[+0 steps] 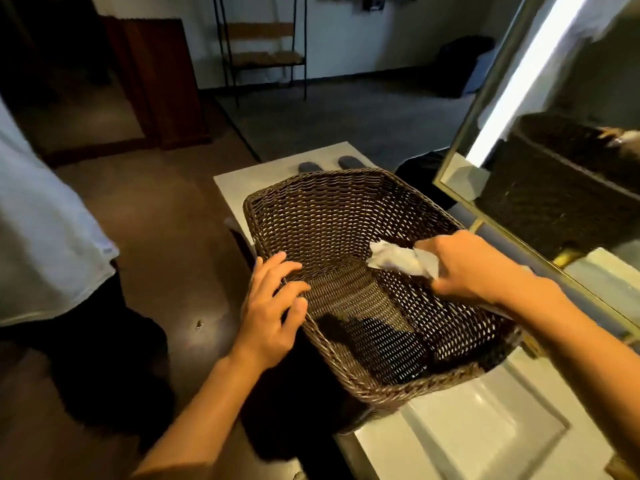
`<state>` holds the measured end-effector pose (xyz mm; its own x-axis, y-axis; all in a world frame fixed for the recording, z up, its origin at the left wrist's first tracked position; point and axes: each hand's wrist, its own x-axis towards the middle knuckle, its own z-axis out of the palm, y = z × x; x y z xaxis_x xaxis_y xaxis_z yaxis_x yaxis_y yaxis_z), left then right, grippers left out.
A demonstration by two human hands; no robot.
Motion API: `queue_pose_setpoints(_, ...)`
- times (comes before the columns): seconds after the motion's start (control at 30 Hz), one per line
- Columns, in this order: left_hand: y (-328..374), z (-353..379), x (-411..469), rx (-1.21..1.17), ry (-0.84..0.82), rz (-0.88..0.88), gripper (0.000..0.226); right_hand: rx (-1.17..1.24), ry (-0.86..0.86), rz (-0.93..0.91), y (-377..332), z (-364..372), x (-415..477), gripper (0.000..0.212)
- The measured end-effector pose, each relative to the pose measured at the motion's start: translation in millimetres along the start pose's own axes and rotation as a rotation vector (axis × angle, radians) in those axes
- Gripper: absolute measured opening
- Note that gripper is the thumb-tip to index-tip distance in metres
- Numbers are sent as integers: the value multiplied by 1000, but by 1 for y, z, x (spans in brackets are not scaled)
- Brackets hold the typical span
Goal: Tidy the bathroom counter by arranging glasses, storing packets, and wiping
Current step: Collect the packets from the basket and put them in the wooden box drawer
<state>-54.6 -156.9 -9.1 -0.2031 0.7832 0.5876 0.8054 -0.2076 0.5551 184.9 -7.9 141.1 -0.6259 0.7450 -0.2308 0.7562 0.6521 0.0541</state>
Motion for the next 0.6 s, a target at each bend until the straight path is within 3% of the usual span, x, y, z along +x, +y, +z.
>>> queue_pose_setpoints(0.2,-3,-2,2,-26,-30,10,59,92,33,285,7,45,-83,19)
queue_pose_setpoints(0.4,26,-10,-3,82,-112,-14,41,251,410,368,-9,87,-101,28)
queue_pose_setpoints(0.6,150,1,-48,186,-345,362,57,292,545,404,-17,95,-107,24)
